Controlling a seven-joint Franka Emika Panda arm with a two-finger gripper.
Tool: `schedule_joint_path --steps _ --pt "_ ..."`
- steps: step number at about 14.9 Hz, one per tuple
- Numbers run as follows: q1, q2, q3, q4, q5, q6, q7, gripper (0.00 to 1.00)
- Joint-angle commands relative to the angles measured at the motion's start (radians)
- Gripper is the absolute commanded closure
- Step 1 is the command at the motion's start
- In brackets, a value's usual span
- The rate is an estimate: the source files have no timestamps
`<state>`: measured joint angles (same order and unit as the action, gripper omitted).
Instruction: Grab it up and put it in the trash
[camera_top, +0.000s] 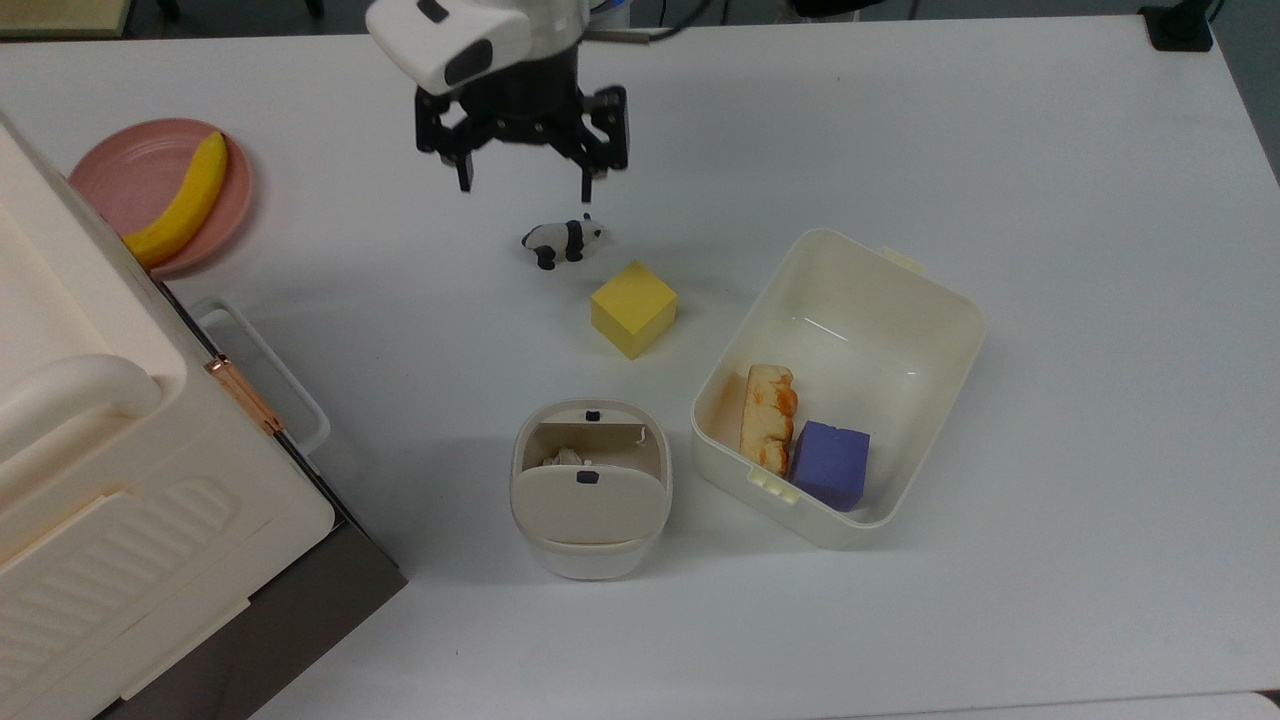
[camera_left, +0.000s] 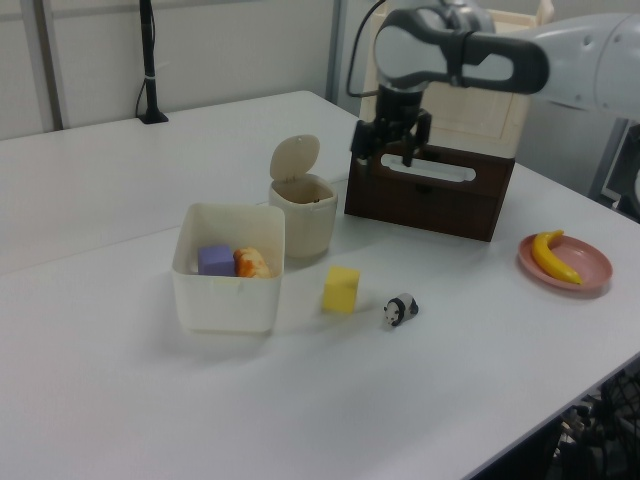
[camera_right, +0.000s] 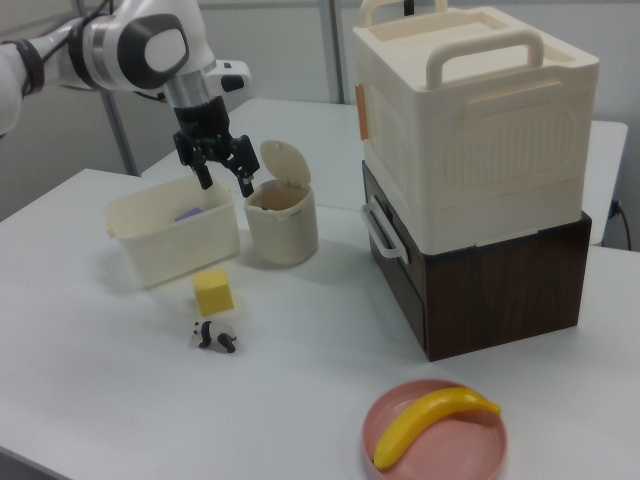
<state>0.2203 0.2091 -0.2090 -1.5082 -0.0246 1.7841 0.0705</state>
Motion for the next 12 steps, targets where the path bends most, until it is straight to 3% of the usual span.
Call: schedule_joint_path --steps 1,12 --pt "-0.032 -0.076 0.022 -0.06 -0.002 -0.055 -0.054 0.0" --pt "-0.056 -0.077 0.025 -0.05 0.018 -0.109 -0.063 0.0"
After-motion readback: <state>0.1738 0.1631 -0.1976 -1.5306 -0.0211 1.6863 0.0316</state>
